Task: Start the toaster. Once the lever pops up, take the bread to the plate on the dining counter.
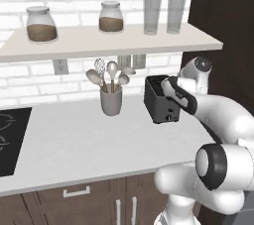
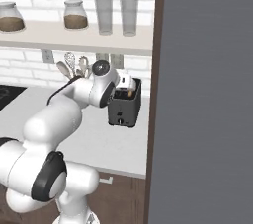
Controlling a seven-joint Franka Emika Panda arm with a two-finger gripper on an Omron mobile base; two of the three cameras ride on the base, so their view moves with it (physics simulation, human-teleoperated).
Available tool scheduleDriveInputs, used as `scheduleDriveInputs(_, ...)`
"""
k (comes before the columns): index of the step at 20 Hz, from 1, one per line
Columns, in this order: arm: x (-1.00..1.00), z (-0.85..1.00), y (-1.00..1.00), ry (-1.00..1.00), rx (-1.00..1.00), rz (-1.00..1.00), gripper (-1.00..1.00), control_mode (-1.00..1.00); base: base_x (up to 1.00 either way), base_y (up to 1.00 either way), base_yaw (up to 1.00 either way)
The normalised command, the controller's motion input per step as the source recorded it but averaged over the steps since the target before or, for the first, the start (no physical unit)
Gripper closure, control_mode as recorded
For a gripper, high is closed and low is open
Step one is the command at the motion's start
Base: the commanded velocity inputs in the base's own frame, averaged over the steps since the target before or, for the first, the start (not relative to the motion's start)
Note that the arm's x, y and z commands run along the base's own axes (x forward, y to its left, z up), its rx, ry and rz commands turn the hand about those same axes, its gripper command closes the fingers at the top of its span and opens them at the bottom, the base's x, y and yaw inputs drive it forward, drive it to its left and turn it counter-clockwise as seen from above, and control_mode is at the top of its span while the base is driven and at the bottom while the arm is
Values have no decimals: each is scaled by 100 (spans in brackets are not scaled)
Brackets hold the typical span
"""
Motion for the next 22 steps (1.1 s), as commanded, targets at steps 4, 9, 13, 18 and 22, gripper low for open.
scheduleDriveInputs(4, 27, 0, 0, 0, 0, 0, -100, -100, 0, 0, 0)
scheduleDriveInputs(9, 28, -3, 0, 0, 0, 0, -100, -100, 0, 0, 0)
scheduleDriveInputs(13, 25, -10, -6, 0, 0, 0, -100, -100, 0, 0, 0)
scheduleDriveInputs(18, 21, -16, -13, 0, 0, 0, -100, -100, 0, 0, 0)
scheduleDriveInputs(22, 20, -12, -8, 0, 0, 0, -100, -100, 0, 0, 0)
